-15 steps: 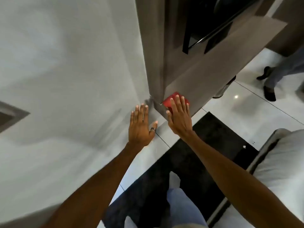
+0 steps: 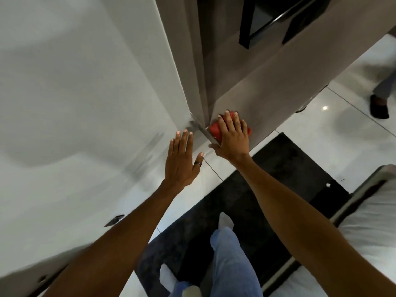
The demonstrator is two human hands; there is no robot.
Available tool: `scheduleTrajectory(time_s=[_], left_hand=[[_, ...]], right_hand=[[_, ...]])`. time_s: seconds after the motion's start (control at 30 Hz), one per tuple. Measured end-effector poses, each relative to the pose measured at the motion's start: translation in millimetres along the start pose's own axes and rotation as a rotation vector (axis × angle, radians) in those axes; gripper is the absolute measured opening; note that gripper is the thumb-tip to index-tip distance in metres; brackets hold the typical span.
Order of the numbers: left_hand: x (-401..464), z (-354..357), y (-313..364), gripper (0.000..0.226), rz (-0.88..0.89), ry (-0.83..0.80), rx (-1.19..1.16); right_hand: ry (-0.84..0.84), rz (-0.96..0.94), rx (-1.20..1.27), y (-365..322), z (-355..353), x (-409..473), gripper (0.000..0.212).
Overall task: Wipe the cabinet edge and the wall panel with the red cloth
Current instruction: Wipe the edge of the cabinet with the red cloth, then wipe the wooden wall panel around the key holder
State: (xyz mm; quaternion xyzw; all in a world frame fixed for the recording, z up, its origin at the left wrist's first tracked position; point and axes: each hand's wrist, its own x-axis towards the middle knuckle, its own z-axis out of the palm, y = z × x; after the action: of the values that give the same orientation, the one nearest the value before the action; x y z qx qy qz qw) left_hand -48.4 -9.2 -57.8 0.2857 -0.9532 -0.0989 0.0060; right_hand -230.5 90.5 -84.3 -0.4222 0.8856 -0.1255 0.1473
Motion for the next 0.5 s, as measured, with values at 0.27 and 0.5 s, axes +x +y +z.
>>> scheduleTrajectory(time_s=[0.27,0.5], left_hand=[[-84.9,-48.7,-30.4,0.075,-0.008,0.123,-0.076],[-179.5,-145.4,-113.2,0.071,-0.011,0.417,0.008]], right_hand=[[0.08,0.273,0.526,-57.8,-4.0,-77.2,0.071],[-0.096,0.454,1.695,-232.1,-37.9,-147.2,0.047]])
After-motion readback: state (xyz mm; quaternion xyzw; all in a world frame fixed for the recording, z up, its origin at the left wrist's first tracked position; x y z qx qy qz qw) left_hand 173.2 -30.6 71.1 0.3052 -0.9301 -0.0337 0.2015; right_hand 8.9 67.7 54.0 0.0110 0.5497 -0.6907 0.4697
